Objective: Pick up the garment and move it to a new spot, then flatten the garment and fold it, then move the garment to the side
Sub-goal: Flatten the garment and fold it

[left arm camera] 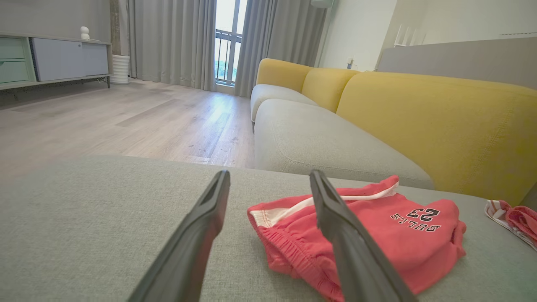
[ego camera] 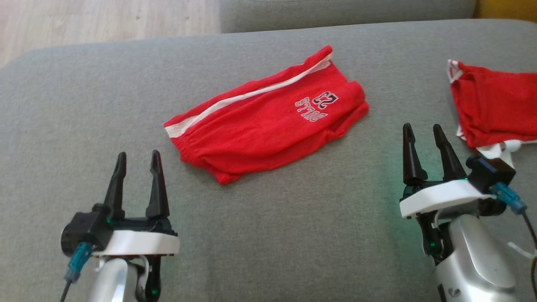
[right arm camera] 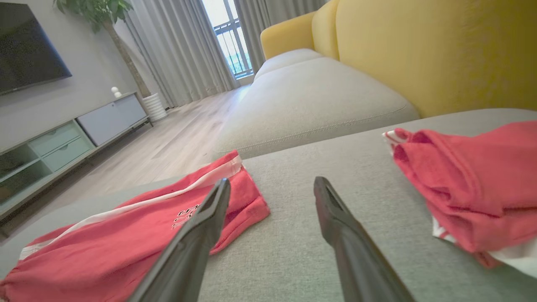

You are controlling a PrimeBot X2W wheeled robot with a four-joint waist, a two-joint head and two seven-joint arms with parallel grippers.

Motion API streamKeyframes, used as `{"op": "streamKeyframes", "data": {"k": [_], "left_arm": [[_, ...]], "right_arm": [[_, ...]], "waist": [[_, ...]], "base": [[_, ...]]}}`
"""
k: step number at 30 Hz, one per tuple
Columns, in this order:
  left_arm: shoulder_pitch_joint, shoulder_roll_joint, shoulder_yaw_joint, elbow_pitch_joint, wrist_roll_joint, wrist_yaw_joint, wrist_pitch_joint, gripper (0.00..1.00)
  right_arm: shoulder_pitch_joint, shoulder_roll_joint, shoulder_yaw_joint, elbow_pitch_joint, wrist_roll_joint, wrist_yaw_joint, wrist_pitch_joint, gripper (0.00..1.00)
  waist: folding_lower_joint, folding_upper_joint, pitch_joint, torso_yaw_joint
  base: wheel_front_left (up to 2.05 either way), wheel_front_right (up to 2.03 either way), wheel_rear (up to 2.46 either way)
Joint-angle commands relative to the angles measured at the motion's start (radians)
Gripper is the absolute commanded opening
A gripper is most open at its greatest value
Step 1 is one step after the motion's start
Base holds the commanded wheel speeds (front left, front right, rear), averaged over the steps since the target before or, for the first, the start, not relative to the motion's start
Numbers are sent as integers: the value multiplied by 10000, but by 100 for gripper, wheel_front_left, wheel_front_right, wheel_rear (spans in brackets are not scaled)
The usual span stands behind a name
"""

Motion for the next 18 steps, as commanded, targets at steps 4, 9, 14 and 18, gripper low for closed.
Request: {"op": "streamKeyframes", "data": {"k": [4, 9, 14, 18], "left_arm": [[-516, -43, 308, -252, 247, -149, -51, 100], [-795, -104, 193, -66, 293, -244, -51, 100], [-1112, -124, -248, 359, 633, -303, -51, 100], [-1301, -129, -453, 544, 671, -326, -51, 100]], "right_arm": [[-368, 129, 106, -340, 351, -9, 438, 100], [-1083, 130, -7, 163, 1344, -9, 1209, 100], [-2135, 130, -416, 1290, 2145, -9, 1853, 100], [-2771, 130, -904, 2166, 2212, -9, 2003, 100]], "waist": [[1, -1, 342, 435], [1, -1, 826, 982], [1, -1, 1250, 1684], [1, -1, 1395, 2075]], "base": [[0, 0, 0], [0, 0, 0], [0, 0, 0], [0, 0, 0]]}}
